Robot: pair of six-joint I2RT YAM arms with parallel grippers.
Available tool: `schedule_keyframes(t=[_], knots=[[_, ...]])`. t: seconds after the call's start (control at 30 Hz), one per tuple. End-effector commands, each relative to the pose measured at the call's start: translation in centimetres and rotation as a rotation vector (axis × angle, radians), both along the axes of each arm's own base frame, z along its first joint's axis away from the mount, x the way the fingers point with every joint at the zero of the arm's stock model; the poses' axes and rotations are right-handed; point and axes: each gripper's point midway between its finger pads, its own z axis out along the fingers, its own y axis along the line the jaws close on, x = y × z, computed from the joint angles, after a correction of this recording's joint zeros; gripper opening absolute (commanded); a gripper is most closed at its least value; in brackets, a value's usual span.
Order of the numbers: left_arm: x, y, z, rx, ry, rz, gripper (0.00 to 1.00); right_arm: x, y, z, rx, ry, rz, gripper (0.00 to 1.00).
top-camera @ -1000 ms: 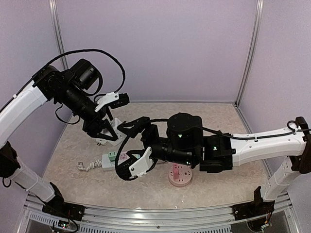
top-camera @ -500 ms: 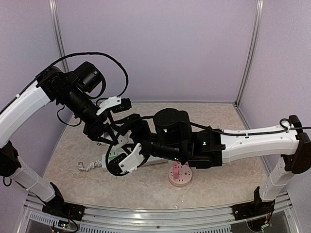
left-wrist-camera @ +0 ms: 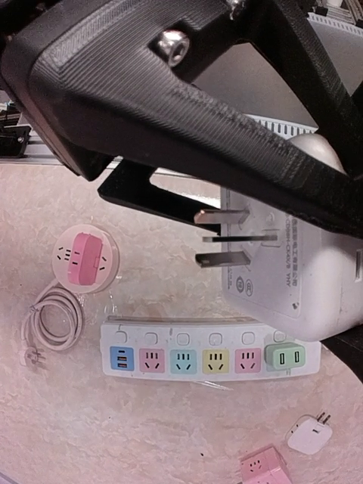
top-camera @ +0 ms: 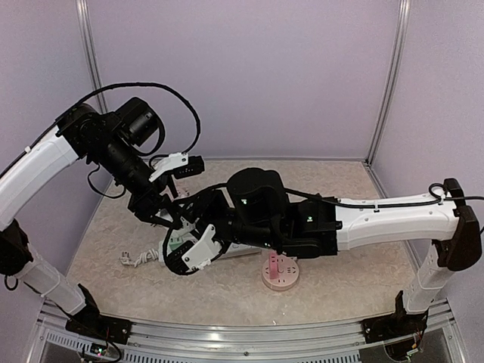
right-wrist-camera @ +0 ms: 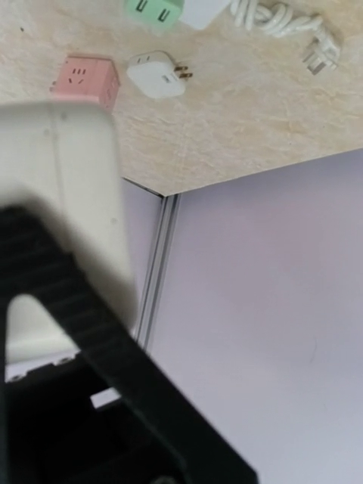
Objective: Insert the plug
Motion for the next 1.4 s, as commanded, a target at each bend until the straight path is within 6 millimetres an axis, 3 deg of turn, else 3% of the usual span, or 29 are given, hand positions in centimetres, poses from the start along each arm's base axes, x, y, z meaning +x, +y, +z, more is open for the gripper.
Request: schedule_keyframes(t=[0.0, 0.07, 0.13, 0.2, 0.23, 0.27, 0.4, 0.53, 0.63, 0.8, 0.93, 1.0, 1.13, 1.3, 1.37], knots=[[-2.0, 0.9, 0.6, 0.016, 0.044, -0.047, 0.00, 0.9, 0.4, 0.3, 0.071, 0.069, -0.049, 0.25], [-1.5, 1.3, 1.1, 0.028, 0.006, -0.035, 0.44, 1.4, 0.3, 1.4, 0.136, 0.108, -0.090, 0.17], [-0.8, 1.9, 2.2, 0.038, -0.057, -0.016, 0.77, 1.7, 0.1, 2.7, 0.230, 0.179, -0.126, 0.10], [0.1, 2.7, 4.0, 0.026, -0.135, 0.013, 0.95, 2.2, -0.2, 4.2, 0.348, 0.254, -0.161, 0.00], [0.5, 3.0, 5.0, 0.011, -0.175, 0.031, 0.98, 2.4, -0.5, 5.1, 0.423, 0.282, -0.175, 0.00], [0.8, 3.5, 6.2, -0.006, -0.220, 0.049, 0.99, 2.6, -1.0, 5.4, 0.489, 0.305, -0.192, 0.00], [1.8, 4.7, 11.0, -0.129, -0.367, 0.143, 0.99, 3.5, -3.5, 9.6, 0.901, 0.463, -0.214, 0.00], [0.1, 4.8, 14.7, -0.304, -0.403, 0.151, 0.99, 3.9, -6.1, 12.4, 1.271, 0.620, -0.175, 0.00], [-0.4, 3.7, 16.6, -0.418, -0.327, 0.176, 0.99, 3.7, -6.7, 13.8, 1.459, 0.618, -0.169, 0.00], [1.3, 1.3, 17.2, -0.501, -0.203, 0.238, 0.99, 3.1, -5.2, 14.6, 1.583, 0.490, -0.218, 0.00], [1.7, 0.3, 17.3, -0.526, -0.186, 0.221, 0.99, 2.7, -4.0, 14.7, 1.604, 0.505, -0.192, 0.00], [2.0, 0.2, 17.1, -0.524, -0.179, 0.230, 0.97, 2.6, -3.7, 14.8, 1.606, 0.530, -0.174, 0.00], [2.4, 0.6, 16.5, -0.526, -0.153, 0.259, 0.82, 2.6, -3.3, 14.9, 1.610, 0.540, -0.163, 0.00], [2.8, 1.4, 15.9, -0.531, -0.127, 0.296, 0.83, 2.5, -3.4, 15.2, 1.620, 0.547, -0.151, 0.00], [2.7, 1.6, 15.4, -0.530, -0.112, 0.301, 0.77, 2.4, -3.1, 15.2, 1.614, 0.550, -0.143, 0.00]])
